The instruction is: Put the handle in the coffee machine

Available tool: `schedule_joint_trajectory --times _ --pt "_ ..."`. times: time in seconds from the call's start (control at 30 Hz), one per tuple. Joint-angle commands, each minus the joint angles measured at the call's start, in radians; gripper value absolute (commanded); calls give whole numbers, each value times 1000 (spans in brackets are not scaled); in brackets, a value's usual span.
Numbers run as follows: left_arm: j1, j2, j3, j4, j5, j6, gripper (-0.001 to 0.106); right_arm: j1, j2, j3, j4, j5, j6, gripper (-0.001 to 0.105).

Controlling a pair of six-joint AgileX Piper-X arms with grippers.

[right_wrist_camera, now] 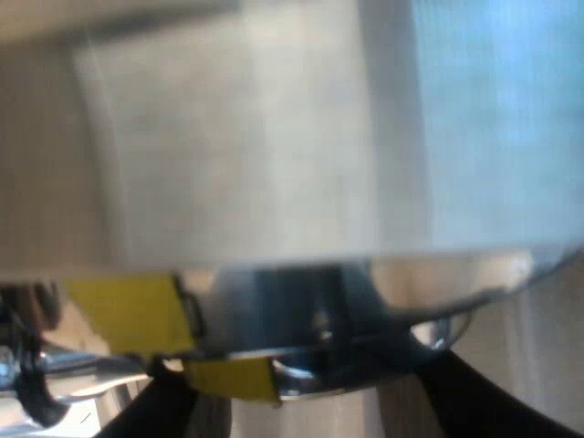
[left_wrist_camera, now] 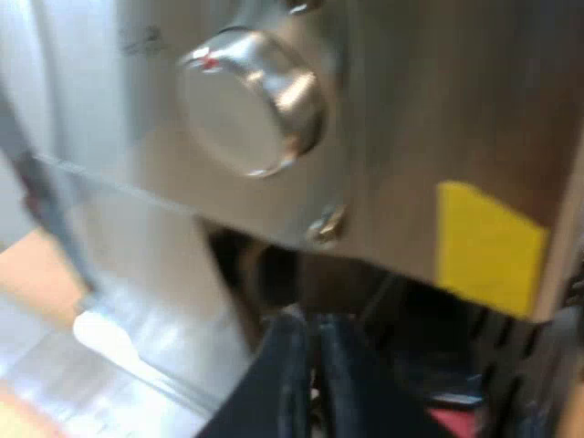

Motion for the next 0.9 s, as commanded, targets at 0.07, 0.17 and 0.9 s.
schedule_joint_trajectory --times 0.07,0.17,0.9 --pt "1 -10 -10 -11 -121 -8 0 -4 -22 -22 -70 -3 -2 40" --pt "1 -10 -10 -11 -170 -8 0 -4 -22 -22 -70 -3 -2 40" --pt "-110 37 -24 138 -326 43 0 -4 -22 -22 -70 -3 -2 40"
